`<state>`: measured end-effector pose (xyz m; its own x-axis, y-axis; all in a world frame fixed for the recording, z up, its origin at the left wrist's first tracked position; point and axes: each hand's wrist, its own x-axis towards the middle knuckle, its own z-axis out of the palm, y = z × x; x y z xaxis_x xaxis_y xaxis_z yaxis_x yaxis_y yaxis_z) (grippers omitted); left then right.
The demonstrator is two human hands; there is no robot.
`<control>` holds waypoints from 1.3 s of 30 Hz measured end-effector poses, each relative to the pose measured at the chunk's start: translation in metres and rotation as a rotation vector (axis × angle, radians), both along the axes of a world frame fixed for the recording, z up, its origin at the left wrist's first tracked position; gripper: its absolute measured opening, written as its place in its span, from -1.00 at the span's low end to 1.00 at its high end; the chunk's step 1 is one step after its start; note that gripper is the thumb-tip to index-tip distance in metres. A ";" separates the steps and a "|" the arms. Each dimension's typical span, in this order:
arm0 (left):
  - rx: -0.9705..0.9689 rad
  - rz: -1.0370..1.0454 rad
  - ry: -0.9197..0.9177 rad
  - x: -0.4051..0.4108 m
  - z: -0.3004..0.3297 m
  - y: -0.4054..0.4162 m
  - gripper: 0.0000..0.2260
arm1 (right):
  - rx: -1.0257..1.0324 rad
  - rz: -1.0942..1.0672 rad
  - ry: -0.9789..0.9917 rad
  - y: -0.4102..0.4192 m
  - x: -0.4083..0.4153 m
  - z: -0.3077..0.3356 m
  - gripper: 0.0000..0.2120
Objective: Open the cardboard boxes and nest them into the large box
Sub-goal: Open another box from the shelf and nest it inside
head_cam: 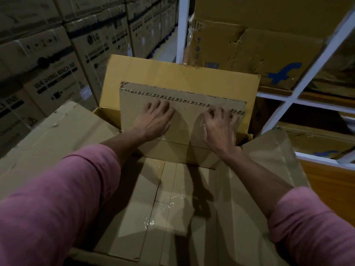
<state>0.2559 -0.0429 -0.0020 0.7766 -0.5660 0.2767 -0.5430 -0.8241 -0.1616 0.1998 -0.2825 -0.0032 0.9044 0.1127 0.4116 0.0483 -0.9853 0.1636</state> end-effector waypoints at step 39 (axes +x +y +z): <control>-0.097 -0.155 0.252 -0.241 0.116 -0.149 -0.33 | 0.242 -0.240 0.061 -0.054 -0.249 0.140 -0.46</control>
